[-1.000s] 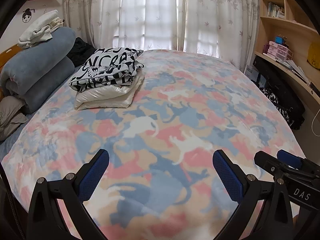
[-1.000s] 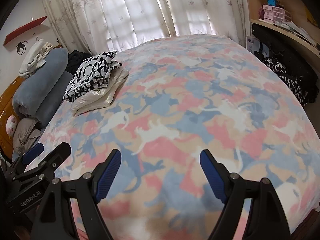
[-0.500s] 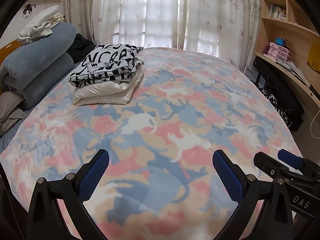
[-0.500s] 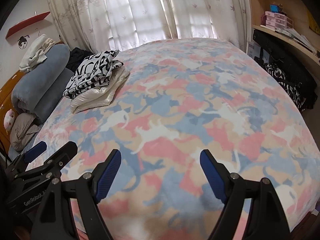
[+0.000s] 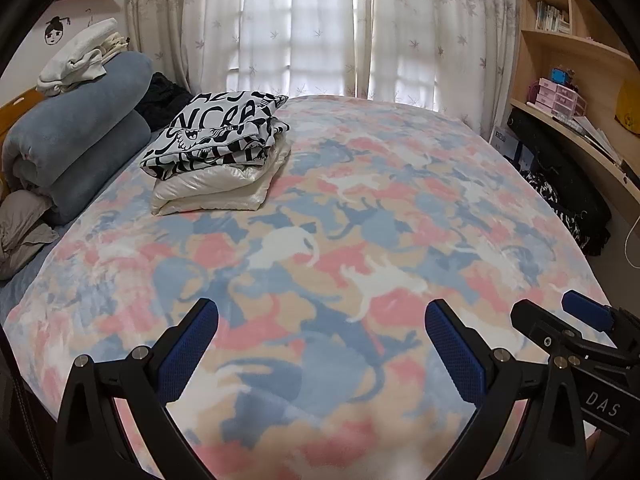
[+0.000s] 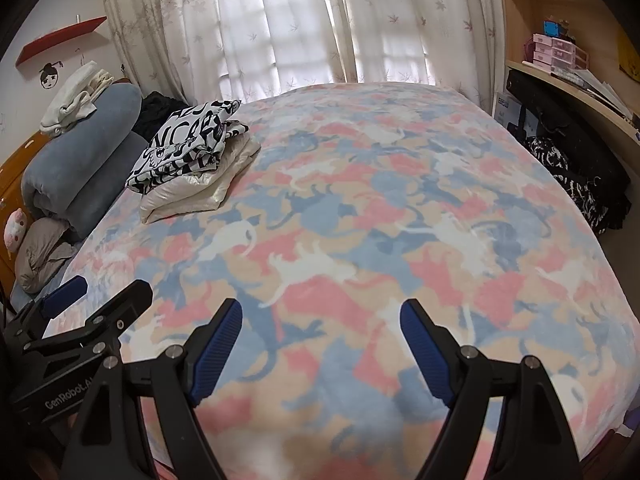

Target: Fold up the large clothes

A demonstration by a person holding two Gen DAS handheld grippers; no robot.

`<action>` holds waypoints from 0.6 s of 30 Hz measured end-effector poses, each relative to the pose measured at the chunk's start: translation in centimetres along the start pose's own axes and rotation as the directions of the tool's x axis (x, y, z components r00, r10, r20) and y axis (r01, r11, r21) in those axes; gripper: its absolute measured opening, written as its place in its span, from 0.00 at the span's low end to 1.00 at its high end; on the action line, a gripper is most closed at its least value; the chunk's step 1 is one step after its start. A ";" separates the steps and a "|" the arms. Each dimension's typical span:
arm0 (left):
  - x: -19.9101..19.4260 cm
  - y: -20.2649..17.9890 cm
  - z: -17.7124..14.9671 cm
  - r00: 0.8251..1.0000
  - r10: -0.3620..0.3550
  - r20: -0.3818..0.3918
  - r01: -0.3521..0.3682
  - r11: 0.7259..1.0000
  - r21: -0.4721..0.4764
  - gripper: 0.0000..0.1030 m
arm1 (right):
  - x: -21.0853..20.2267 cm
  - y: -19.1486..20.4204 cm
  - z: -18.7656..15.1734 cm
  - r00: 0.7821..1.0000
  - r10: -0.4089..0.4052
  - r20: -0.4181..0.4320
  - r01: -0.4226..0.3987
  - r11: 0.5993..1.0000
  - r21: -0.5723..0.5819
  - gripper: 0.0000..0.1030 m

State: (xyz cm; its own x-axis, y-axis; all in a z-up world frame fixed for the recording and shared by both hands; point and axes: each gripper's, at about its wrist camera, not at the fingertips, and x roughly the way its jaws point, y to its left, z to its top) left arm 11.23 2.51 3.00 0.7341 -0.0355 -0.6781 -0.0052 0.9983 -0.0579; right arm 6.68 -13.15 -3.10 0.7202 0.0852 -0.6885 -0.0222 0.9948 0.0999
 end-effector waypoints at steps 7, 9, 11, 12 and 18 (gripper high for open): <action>-0.3 -0.1 -0.3 1.000 -0.008 0.003 0.008 1.000 0.013 0.99 | -0.4 -0.6 -0.1 1.000 -0.029 0.012 0.029 1.000 -0.003 0.80; -0.3 -0.3 -0.4 1.000 -0.007 0.003 0.007 1.000 0.015 0.99 | -0.5 -0.7 -0.1 0.999 -0.034 0.012 0.034 0.999 -0.004 0.80; -0.3 -0.3 -0.4 1.000 -0.009 -0.001 0.009 1.000 0.012 0.99 | -0.5 -0.7 -0.2 0.999 -0.039 0.012 0.039 0.999 -0.005 0.80; -0.2 -0.3 -0.5 1.000 -0.011 -0.004 0.011 1.000 0.013 0.99 | -0.6 -0.6 -0.2 0.999 -0.040 0.011 0.040 0.999 -0.006 0.80; 0.1 -0.2 -0.6 0.999 -0.021 -0.029 0.022 1.000 0.016 0.99 | -0.3 -0.8 -0.4 0.999 -0.045 0.003 0.045 0.999 -0.003 0.80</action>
State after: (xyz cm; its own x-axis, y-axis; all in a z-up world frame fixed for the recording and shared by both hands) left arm 10.94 2.32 2.48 0.7140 -0.0581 -0.6977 0.0215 0.9979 -0.0612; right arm 6.23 -14.00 -3.24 0.7225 0.0398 -0.6902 0.0085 0.9978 0.0664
